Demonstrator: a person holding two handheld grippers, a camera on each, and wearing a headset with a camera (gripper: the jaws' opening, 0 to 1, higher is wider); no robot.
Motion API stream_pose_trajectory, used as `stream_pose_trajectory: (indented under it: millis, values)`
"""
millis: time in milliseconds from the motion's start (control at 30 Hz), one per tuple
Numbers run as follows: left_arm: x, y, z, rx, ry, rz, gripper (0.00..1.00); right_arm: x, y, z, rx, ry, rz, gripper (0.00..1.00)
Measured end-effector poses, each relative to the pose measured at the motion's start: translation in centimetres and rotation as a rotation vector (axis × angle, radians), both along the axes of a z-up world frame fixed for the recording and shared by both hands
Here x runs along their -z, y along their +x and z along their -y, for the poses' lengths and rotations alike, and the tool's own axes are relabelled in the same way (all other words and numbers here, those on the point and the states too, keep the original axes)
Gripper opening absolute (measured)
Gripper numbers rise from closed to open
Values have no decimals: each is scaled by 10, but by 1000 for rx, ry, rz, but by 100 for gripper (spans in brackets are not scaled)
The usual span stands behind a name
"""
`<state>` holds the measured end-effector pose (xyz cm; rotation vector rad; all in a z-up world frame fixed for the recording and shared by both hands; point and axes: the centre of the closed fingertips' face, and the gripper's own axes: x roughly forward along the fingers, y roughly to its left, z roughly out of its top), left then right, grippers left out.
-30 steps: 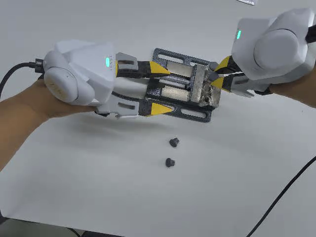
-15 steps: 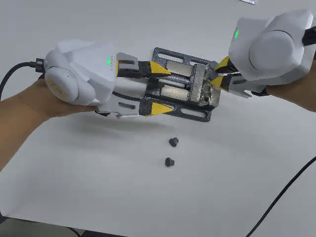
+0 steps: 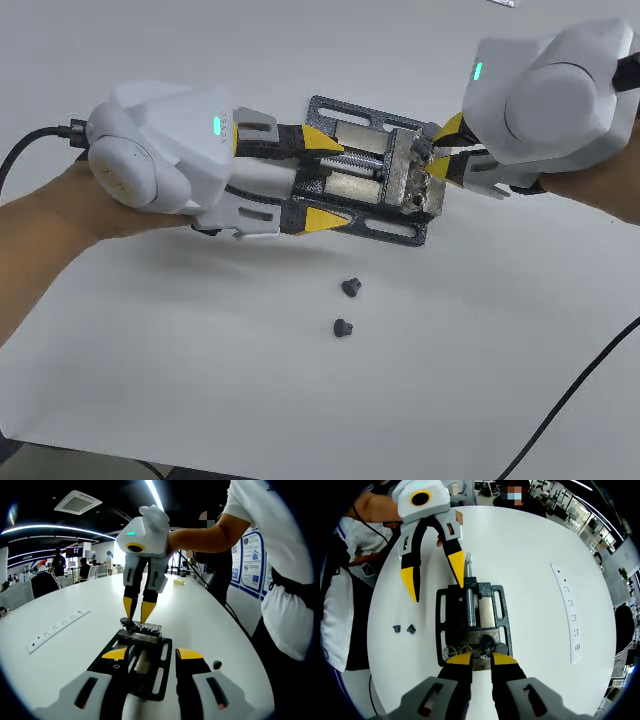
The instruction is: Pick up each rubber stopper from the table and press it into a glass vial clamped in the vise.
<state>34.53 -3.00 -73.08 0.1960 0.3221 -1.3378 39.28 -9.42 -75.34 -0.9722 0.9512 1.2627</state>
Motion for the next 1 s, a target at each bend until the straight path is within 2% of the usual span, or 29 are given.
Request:
stream_pose_trajectory:
  millis: [200,500,1000]
  values:
    - [0,0,1,-1,1,0,34,3,-1,3,-7,-14,-1,13]
    - [1,0,0,-4,2,-1,34,-3,2,-2,2,19,3,12]
    - [1,3,0,-7,-1,-3,34,-3,7,-2,1,18,4,12]
